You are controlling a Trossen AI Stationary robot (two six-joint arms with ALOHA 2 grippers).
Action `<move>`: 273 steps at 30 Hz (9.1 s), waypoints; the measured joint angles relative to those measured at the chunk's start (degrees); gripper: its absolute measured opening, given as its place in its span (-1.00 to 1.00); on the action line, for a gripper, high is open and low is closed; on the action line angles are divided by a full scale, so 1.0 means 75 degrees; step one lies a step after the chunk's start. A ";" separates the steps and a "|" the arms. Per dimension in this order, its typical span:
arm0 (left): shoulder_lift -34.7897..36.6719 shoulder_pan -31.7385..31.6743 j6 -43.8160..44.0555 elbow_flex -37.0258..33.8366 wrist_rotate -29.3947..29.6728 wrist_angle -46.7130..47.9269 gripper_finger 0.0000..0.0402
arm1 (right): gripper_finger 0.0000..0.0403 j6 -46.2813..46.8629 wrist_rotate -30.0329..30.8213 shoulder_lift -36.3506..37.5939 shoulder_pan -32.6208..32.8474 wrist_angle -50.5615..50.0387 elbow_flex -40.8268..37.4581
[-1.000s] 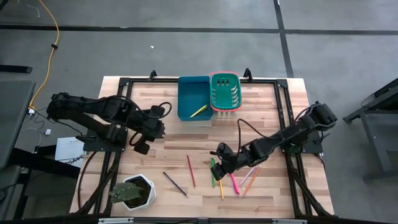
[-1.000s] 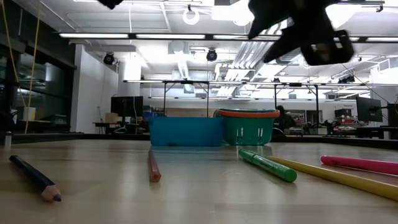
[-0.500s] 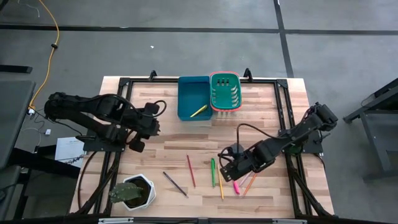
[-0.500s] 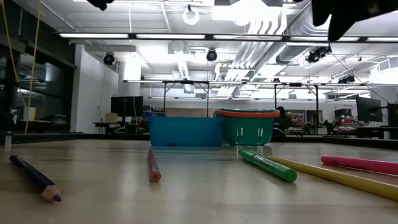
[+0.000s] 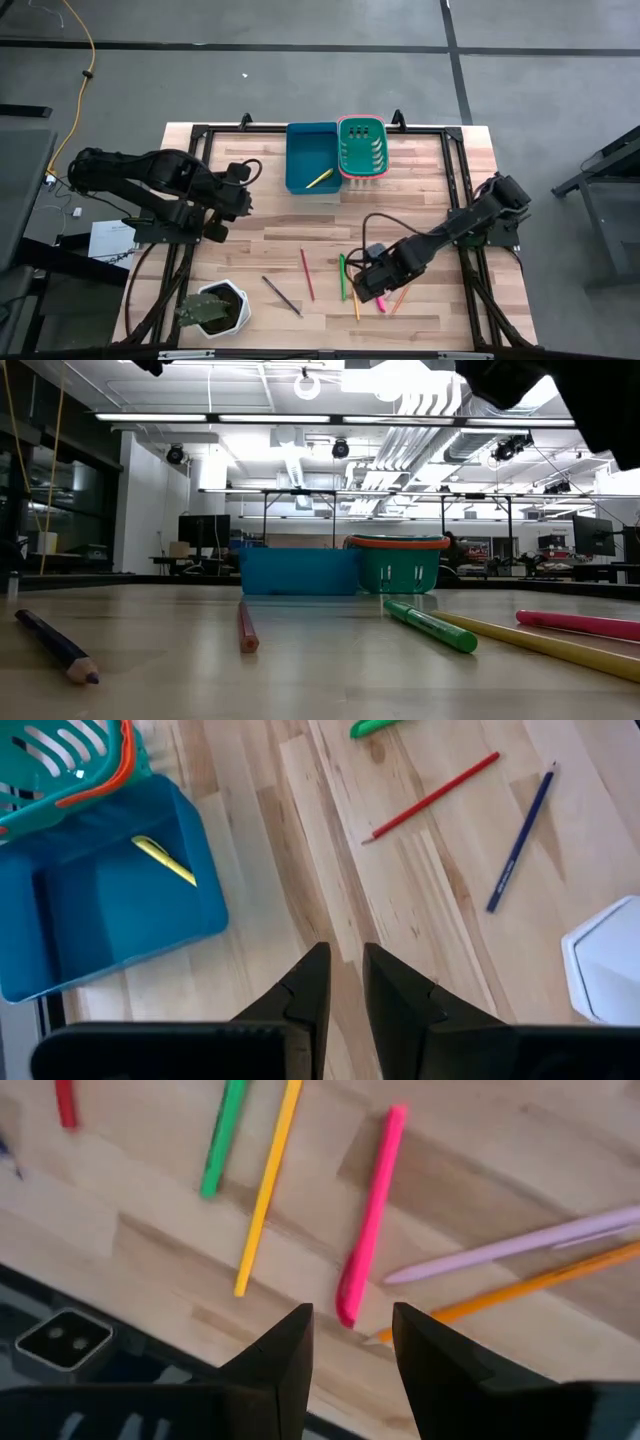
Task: Sort pens & pencils
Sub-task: Put the pink pen into the blue bin
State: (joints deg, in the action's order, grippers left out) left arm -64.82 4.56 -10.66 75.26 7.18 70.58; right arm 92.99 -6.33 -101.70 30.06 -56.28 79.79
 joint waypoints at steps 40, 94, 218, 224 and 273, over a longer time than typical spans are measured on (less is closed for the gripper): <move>0.1018 -0.0003 0.0001 -0.0002 -0.0204 0.0805 -0.75 | -0.35 0.1360 0.0570 -0.1106 0.0219 0.0197 -0.0003; 0.1166 -0.0004 0.0119 -0.0003 -0.0207 0.0845 -0.75 | -0.35 0.2540 0.6584 0.3066 0.1802 -0.1713 -0.0006; 0.1163 -0.0006 0.0274 -0.0001 -0.0210 0.1076 -0.75 | -0.44 0.1138 0.0369 -0.0699 0.0216 0.0910 -0.0597; 0.1163 -0.0006 0.0274 -0.0003 -0.0210 0.1079 -0.75 | -0.44 0.0970 0.0213 -0.0918 0.0212 0.0961 -0.0600; 0.1165 -0.0005 0.0274 -0.0002 -0.0211 0.1146 -0.75 | -0.44 0.0195 -0.0060 -0.1112 -0.0705 0.1193 -0.1017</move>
State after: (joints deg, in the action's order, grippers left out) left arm -56.08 4.52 -8.60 75.25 5.60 79.18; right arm 94.45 -6.78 -110.04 24.77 -47.34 72.16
